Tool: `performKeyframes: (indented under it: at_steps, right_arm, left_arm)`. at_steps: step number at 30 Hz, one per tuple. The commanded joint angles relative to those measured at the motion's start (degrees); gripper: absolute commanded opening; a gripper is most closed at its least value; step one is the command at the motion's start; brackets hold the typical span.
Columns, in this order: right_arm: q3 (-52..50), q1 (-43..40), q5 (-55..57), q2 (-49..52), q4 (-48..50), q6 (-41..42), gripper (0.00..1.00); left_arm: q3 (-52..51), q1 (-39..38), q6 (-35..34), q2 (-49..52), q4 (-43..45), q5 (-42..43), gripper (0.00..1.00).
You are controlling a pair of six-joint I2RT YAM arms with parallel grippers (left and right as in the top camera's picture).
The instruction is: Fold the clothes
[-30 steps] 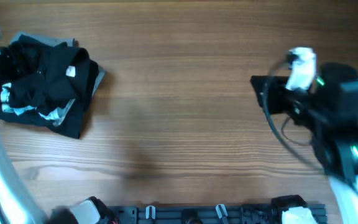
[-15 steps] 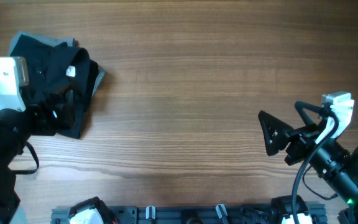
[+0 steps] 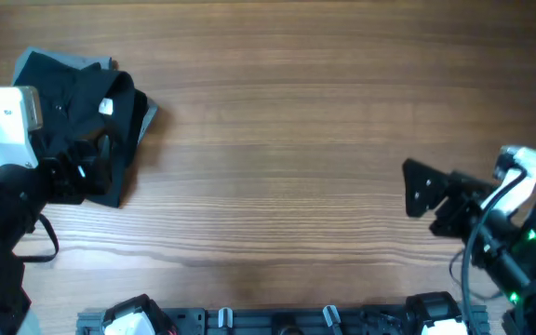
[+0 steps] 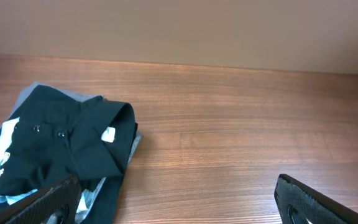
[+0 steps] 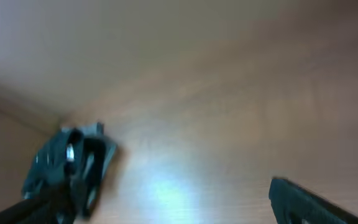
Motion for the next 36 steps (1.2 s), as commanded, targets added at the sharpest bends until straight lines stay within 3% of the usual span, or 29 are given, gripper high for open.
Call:
performKeyframes:
  at_steps: [1,3,6,15,22,36]
  right_arm:
    - [-6.2,0.0,-0.5,-2.8,12.0,-14.6,1.0]
    - [-12.4,0.0,-2.4,-6.7,21.2,-19.9,1.0]
    - [-24.0,0.0,-2.4,-14.1,32.1,-21.0,1.0]
    - [-52.6,0.0,-2.3,-36.6,41.8,-20.9,1.0]
    - [-67.2,0.0,-2.3,-36.9,58.8,-20.9,1.0]
    - [-66.9,0.1,-1.9,-36.5,56.1,-21.0,1.0]
  left_arm:
    - [-0.3,-0.3,0.9,-0.3,0.2,-0.3,1.0]
    - [-0.3,-0.3,0.9,-0.3,0.2,-0.3,1.0]
    - [-0.3,-0.3,0.9,-0.3,0.2,-0.3,1.0]
    - [-0.3,-0.3,0.9,-0.3,0.2,-0.3,1.0]
    - [-0.3,-0.3,0.9,-0.3,0.2,-0.3,1.0]
    - [-0.3,-0.3,0.9,-0.3,0.2,-0.3,1.0]
